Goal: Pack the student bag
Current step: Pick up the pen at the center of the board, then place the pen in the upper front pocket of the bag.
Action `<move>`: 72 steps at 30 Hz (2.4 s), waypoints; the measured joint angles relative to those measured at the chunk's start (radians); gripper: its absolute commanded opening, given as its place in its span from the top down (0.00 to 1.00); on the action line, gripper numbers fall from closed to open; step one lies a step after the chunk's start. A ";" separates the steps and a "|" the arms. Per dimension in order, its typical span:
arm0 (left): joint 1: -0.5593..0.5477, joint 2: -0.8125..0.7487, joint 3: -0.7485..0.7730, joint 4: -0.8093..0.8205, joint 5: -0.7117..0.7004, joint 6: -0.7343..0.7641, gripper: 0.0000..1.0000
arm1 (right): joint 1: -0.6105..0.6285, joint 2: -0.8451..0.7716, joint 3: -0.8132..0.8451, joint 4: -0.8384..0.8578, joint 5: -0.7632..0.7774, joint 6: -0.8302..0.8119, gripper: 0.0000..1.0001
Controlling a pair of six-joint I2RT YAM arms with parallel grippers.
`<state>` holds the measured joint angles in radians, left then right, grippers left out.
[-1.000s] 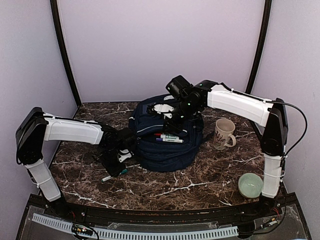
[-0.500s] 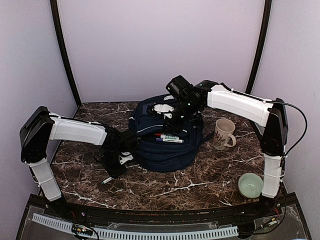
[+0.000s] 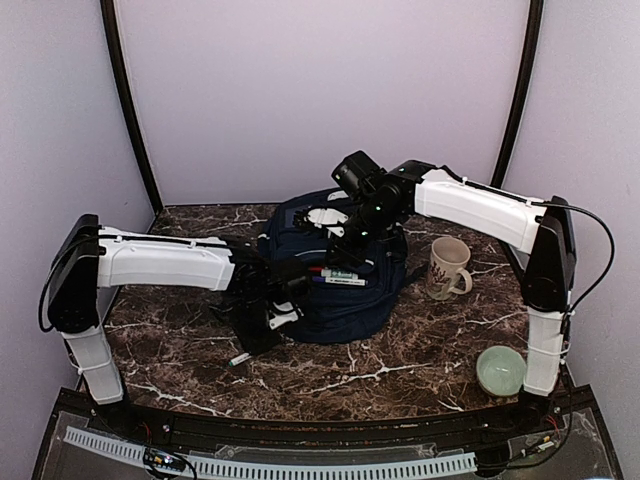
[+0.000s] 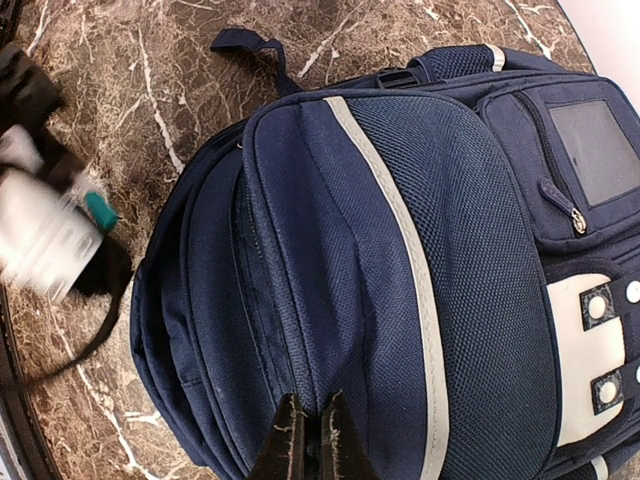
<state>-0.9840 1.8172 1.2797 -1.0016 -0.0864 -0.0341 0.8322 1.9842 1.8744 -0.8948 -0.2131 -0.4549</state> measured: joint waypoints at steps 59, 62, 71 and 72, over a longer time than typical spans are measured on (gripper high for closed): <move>-0.125 0.358 0.481 0.429 -0.615 0.694 0.77 | -0.006 -0.015 0.009 -0.007 -0.001 0.004 1.00; -0.124 0.358 0.482 0.428 -0.649 0.671 0.71 | -0.006 -0.015 0.008 -0.002 0.000 0.004 1.00; -0.140 0.340 0.460 0.414 -0.662 0.597 0.63 | -0.006 -0.015 0.002 -0.001 -0.002 0.005 1.00; -0.147 0.326 0.443 0.417 -0.667 0.594 0.63 | -0.005 -0.015 0.000 -0.001 -0.002 0.004 1.00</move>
<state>-1.1309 2.1429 1.7226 -0.5850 -0.7536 0.5598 0.8268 1.9694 1.8744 -0.8959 -0.2153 -0.4507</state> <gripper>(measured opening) 0.363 0.031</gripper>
